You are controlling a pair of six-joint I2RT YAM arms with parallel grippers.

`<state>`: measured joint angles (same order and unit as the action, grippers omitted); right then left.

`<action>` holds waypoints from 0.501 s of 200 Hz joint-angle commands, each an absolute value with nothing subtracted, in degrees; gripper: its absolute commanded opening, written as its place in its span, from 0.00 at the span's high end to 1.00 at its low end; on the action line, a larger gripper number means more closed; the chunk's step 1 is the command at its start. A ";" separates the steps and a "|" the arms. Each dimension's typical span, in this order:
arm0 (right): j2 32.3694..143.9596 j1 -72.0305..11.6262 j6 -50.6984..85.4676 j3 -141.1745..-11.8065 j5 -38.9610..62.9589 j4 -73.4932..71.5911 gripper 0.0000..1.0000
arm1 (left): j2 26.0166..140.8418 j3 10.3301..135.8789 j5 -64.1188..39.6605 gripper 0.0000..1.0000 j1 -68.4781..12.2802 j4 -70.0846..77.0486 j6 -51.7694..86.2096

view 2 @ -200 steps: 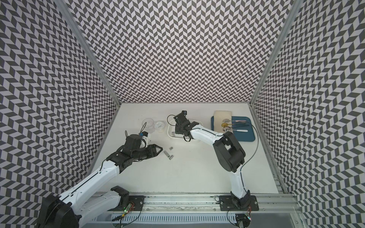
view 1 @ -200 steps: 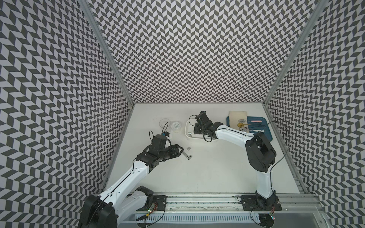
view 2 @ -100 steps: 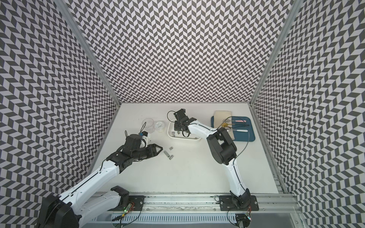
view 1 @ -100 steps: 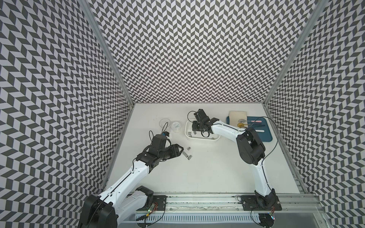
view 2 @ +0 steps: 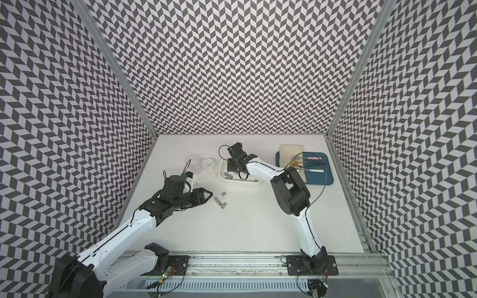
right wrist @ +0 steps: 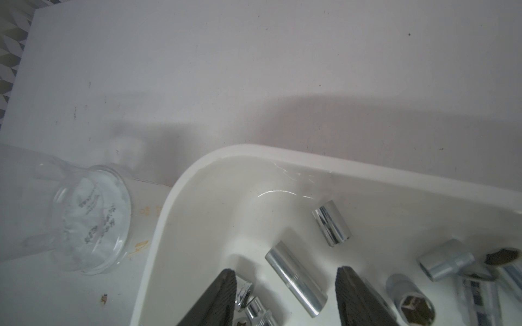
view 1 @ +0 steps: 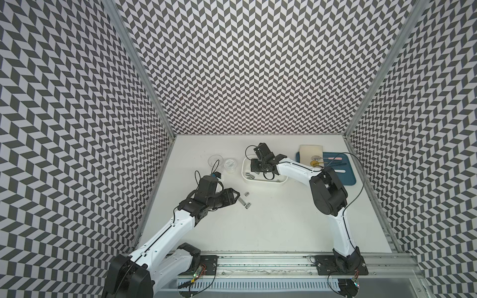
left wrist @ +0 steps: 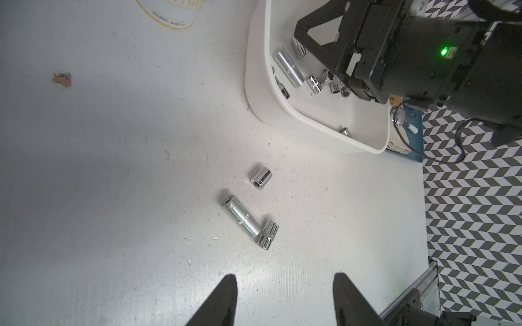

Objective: Put the socket on the desktop into the storage box
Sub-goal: Place the socket head in the storage box.

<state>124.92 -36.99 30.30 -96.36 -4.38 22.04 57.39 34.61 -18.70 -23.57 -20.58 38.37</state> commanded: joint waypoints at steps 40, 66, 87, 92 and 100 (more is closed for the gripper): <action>111.37 -37.70 28.61 -86.44 -2.75 17.33 0.40 | 57.93 33.94 -17.67 0.42 -23.25 -19.88 38.19; 106.27 -38.01 27.81 -81.27 -1.21 16.51 0.41 | 58.31 33.91 -16.95 0.42 -23.27 -19.95 38.37; 101.81 -38.06 27.13 -76.49 1.18 15.24 0.41 | 58.70 34.01 -16.61 0.42 -23.27 -20.00 38.74; 100.75 -38.06 26.92 -75.36 2.13 15.06 0.41 | 58.84 34.00 -16.59 0.42 -23.24 -19.95 38.89; 99.06 -38.06 26.38 -73.83 3.40 14.81 0.41 | 59.06 34.15 -16.37 0.43 -23.27 -19.95 38.94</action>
